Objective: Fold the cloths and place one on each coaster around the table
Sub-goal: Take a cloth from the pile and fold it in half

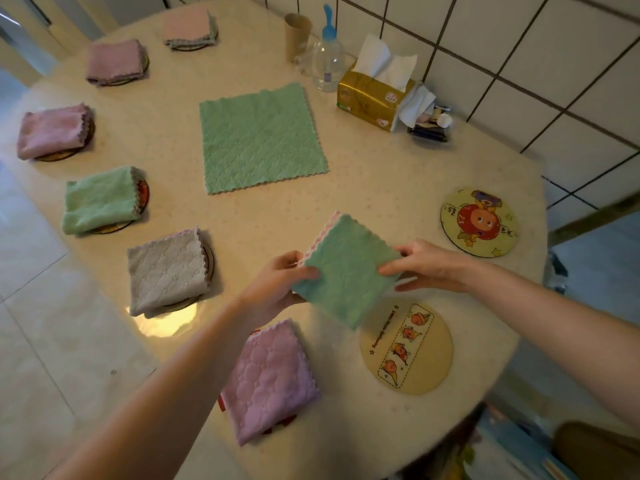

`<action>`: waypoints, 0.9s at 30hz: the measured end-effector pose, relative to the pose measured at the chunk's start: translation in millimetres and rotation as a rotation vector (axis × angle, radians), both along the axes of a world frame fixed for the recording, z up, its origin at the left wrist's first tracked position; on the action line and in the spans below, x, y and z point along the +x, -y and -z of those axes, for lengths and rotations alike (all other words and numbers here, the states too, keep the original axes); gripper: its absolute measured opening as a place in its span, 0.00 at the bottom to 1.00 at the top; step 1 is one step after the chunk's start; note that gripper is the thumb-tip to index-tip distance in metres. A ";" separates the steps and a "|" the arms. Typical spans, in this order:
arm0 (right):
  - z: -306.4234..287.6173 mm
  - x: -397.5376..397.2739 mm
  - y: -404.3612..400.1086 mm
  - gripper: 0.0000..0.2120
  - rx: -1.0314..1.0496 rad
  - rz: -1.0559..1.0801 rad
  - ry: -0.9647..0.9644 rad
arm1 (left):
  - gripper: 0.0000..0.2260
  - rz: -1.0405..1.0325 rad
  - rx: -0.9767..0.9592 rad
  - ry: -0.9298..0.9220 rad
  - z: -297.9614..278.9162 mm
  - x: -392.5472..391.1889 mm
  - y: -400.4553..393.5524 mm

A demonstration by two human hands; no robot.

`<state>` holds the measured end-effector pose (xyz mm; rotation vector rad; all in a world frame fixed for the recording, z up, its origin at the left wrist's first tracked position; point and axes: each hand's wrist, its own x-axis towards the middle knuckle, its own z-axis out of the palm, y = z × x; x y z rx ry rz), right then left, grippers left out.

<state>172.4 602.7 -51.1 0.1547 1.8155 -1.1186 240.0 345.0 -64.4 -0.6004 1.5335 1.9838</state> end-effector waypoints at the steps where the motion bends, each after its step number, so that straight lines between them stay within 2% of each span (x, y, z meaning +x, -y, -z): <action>1: -5.5 2.6 -12.7 0.17 0.000 0.015 -0.005 | 0.08 -0.002 -0.027 0.019 1.4 13.2 -13.5; 4: -9.8 12.6 -47.3 0.15 0.056 0.020 -0.034 | 0.14 0.119 -0.105 0.131 13.8 53.9 -55.3; 7: 0.5 26.4 -72.2 0.20 0.134 -0.047 -0.033 | 0.10 0.171 -0.156 0.152 32.9 87.9 -96.1; 11: 18.7 44.8 -84.0 0.17 0.227 -0.119 -0.096 | 0.10 0.217 -0.315 0.110 53.0 114.2 -127.3; 15: 32.8 56.1 -85.2 0.16 0.275 -0.128 -0.191 | 0.09 0.230 -0.436 0.077 52.2 124.9 -135.6; 20: 49.5 62.0 -82.1 0.20 0.377 -0.133 -0.357 | 0.08 0.207 -0.544 0.090 58.6 128.7 -134.1; 27: 50.1 56.4 -72.2 0.17 0.593 -0.328 -0.595 | 0.04 0.335 -0.668 0.057 50.3 121.5 -121.3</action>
